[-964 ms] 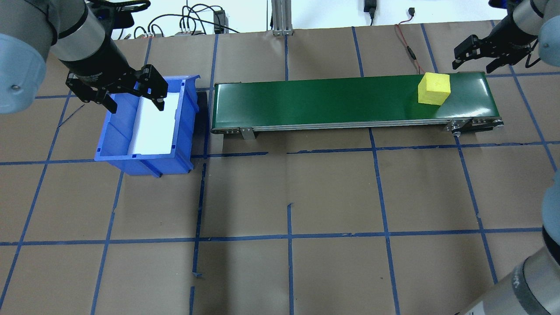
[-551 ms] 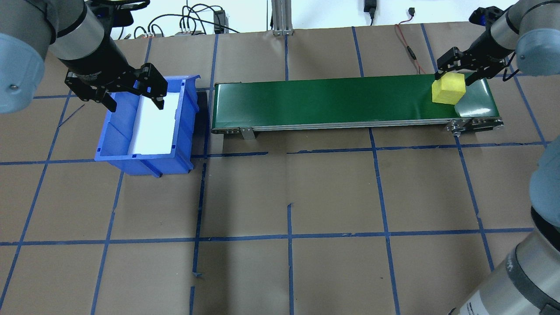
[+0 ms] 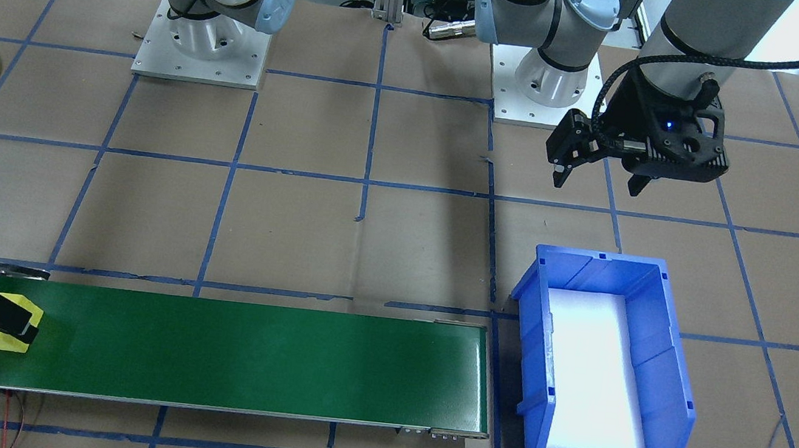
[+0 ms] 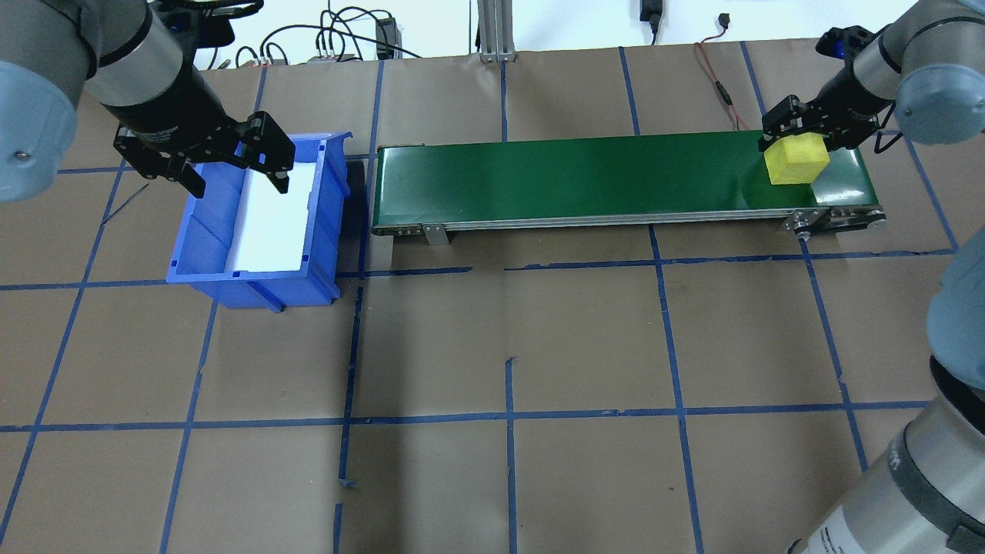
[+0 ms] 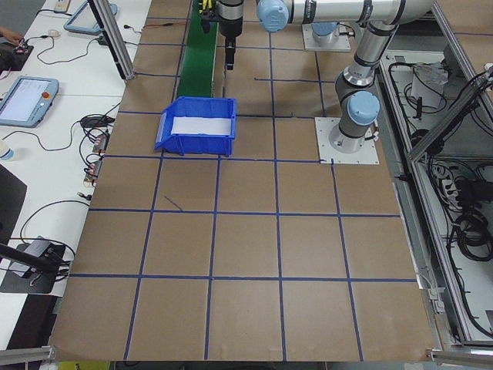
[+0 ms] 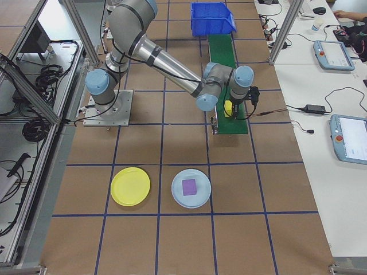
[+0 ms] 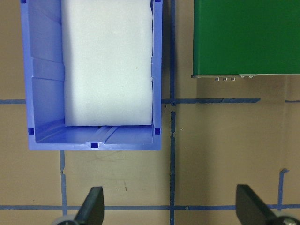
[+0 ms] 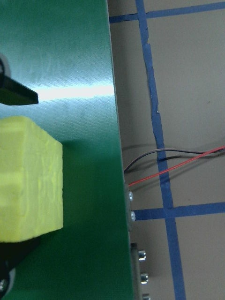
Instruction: Move block left to right into plate
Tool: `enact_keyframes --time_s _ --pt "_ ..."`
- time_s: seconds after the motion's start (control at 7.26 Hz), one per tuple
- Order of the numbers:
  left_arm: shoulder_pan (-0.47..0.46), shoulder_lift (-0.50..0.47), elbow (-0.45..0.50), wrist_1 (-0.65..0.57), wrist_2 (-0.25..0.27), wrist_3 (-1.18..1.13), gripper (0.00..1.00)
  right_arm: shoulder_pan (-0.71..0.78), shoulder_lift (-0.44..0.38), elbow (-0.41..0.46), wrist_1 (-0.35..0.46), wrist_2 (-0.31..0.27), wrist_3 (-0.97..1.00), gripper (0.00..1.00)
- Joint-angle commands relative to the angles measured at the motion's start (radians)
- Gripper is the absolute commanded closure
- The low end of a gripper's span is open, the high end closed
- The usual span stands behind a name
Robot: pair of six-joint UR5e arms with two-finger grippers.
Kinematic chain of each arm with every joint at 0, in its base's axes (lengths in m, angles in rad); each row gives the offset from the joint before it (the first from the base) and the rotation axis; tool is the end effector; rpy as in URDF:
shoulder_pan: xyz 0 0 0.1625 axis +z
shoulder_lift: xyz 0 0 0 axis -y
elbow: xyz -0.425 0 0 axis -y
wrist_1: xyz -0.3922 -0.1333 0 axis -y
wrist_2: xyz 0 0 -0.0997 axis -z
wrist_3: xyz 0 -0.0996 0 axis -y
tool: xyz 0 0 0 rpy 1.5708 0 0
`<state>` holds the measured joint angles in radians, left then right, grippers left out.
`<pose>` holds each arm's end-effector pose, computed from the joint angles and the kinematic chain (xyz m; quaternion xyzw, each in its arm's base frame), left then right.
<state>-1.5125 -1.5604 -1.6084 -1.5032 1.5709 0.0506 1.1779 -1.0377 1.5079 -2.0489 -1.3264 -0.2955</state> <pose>-0.1044 -0.4982 0.4813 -0.0038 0.9998 -0.0202 0.0012 -0.1096 -0.6756 0.2550 0.0478 0.9914 -0.0448 0.1134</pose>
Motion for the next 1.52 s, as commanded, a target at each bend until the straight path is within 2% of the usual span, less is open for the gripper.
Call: enact_keyframes --time_s 0.0,0.28,0.41,0.55,0.69,0.83,0.96,1.1,1.38 --pt "0.0 0.002 -0.002 -0.002 0.001 0.0 0.0 -0.001 -0.001 0.005 -0.002 -0.008 -0.001 0.25" --pt "0.009 0.002 -0.002 0.0 0.001 0.002 0.0 -0.001 -0.005 0.005 0.001 -0.034 0.003 0.45" --pt "0.006 0.002 -0.001 0.0 0.001 0.0 0.0 -0.001 -0.011 -0.003 0.001 -0.039 0.004 0.48" --pt "0.003 0.002 -0.002 0.0 0.001 0.0 0.0 -0.001 -0.015 -0.014 0.003 -0.086 0.0 0.48" --pt "0.003 0.002 -0.002 0.0 0.001 0.0 0.0 -0.003 -0.042 -0.017 0.009 -0.161 -0.04 0.49" --pt "0.002 0.002 -0.002 0.0 0.001 0.0 0.0 -0.011 -0.091 -0.002 0.015 -0.25 -0.135 0.49" --pt "0.003 0.002 -0.002 0.0 0.001 0.0 0.0 -0.026 -0.134 0.043 0.016 -0.38 -0.254 0.49" --pt "0.002 0.002 -0.002 0.0 0.001 0.0 0.0 -0.079 -0.16 0.09 0.006 -0.422 -0.316 0.48" --pt "0.001 0.002 -0.002 0.0 0.001 0.0 0.0 -0.226 -0.171 0.112 0.01 -0.418 -0.481 0.48"
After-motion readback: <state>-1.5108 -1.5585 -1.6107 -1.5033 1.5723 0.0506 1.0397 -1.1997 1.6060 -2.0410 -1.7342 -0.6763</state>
